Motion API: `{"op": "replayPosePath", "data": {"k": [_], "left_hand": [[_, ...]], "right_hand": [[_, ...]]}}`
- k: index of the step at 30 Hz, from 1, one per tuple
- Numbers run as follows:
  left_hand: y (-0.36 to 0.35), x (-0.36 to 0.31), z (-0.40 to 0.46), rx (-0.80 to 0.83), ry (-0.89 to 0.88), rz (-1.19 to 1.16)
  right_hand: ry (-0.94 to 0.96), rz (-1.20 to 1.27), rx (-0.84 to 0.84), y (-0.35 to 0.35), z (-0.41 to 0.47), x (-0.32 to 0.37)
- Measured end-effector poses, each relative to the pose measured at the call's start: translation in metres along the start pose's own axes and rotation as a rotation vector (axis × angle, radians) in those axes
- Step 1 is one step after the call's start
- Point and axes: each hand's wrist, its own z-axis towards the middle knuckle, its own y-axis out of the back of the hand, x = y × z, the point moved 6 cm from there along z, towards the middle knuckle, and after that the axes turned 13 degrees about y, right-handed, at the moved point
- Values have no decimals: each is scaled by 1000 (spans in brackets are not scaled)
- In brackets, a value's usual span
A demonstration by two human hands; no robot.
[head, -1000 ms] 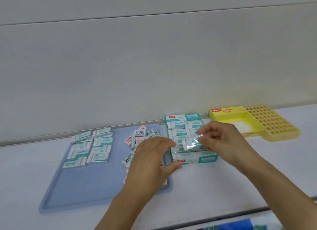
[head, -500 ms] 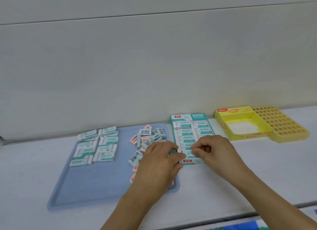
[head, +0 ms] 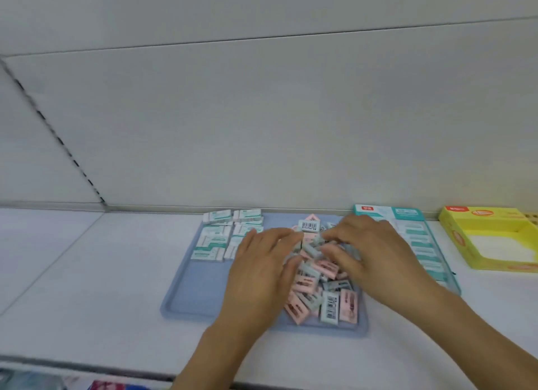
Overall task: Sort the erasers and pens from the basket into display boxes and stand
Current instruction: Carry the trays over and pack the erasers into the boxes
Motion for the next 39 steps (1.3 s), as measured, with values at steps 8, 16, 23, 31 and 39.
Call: {"op": "replayPosePath", "data": {"k": [8,16,23,31,39], "left_hand": [[37,111,-21,130,384,273],[44,107,-12,165,394,348],[39,79,-10,156,842,-844],[5,-3,11,404,863,-1378],[-30,-64,8,589,699,-1230]], "right_hand": [[122,45,317,-85,86,82],[53,22,411,-86,90,86],[-350,924,140,-54,61,53],[-470,1062,-11,-6,12,8],[-384,367,-22,58,-66,-82]]}}
